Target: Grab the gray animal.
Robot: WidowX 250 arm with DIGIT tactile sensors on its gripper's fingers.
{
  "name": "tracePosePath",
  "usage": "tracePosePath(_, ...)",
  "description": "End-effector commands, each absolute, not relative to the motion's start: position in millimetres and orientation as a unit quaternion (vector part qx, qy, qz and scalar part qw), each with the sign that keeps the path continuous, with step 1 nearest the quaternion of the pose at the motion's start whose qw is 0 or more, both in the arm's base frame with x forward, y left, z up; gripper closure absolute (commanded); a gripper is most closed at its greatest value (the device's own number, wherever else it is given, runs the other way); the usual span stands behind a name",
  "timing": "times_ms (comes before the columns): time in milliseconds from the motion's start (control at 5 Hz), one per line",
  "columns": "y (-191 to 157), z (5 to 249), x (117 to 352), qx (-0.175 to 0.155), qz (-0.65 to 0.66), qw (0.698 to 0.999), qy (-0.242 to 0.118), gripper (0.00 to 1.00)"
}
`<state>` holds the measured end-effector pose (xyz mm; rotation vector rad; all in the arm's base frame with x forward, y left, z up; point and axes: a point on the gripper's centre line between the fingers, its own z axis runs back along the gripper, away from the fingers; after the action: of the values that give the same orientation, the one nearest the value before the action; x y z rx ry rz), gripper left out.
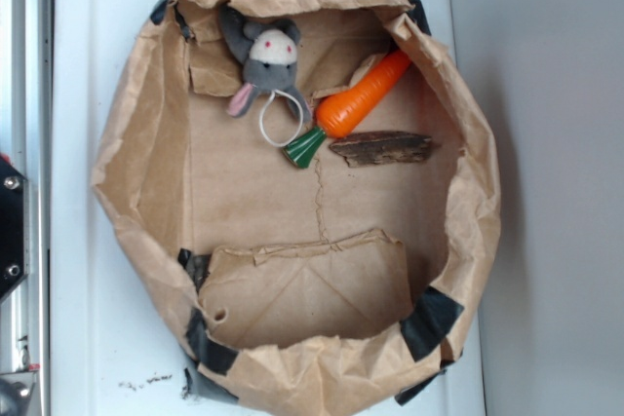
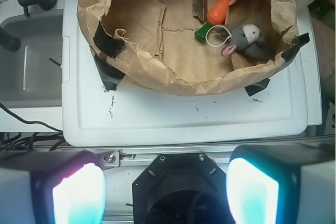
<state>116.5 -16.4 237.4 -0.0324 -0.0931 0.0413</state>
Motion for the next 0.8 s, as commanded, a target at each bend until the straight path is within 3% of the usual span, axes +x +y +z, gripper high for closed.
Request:
tracePosePath(0,-16.4,237.4,116.5,-0.016,0.021,0.999,-0.047,0.00)
tracePosePath(200,15.1,245.5,166.5,-0.035,0.041,0.998,-0.034,0.00)
tracePosePath(600,97.0,203.9,246.9,0.020,0.246,0.969,-0.020,0.00)
